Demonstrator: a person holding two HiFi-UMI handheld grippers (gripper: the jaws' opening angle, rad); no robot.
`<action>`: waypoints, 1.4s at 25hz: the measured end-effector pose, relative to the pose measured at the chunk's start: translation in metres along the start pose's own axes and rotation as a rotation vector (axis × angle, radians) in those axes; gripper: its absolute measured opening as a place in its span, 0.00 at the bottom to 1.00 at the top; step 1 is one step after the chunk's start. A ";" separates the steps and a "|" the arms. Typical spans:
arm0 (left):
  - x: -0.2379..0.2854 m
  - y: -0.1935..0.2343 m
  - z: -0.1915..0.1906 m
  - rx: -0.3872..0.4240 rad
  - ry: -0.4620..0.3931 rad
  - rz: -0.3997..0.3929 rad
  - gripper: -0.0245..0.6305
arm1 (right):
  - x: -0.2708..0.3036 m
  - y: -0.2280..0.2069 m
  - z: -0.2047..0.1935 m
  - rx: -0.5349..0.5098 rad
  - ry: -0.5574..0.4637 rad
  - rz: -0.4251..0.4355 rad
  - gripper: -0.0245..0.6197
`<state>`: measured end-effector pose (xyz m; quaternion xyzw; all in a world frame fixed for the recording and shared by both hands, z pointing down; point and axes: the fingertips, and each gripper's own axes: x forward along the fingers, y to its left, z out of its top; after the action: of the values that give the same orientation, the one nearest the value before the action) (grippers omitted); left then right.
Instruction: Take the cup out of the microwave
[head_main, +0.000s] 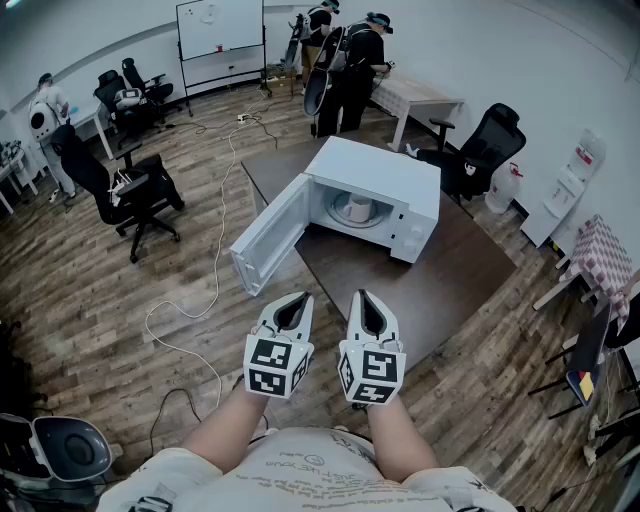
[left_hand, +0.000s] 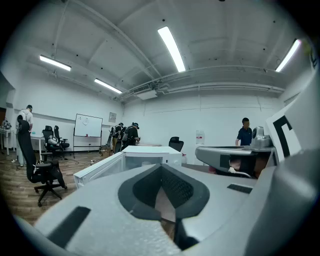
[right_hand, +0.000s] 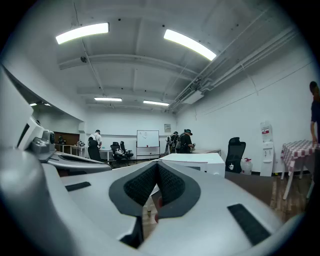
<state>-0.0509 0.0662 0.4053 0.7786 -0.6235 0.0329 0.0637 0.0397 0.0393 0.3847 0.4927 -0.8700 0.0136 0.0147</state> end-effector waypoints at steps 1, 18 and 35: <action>-0.001 0.002 0.000 -0.002 -0.001 -0.002 0.06 | 0.000 0.002 0.000 -0.004 0.003 -0.004 0.05; -0.055 0.058 -0.031 -0.097 0.017 -0.081 0.06 | -0.013 0.082 -0.020 -0.009 0.043 -0.074 0.06; 0.003 0.075 -0.031 -0.044 0.048 -0.126 0.06 | 0.047 0.053 -0.028 0.044 0.036 -0.091 0.06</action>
<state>-0.1224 0.0519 0.4411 0.8138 -0.5719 0.0337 0.0977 -0.0292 0.0270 0.4138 0.5314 -0.8459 0.0410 0.0201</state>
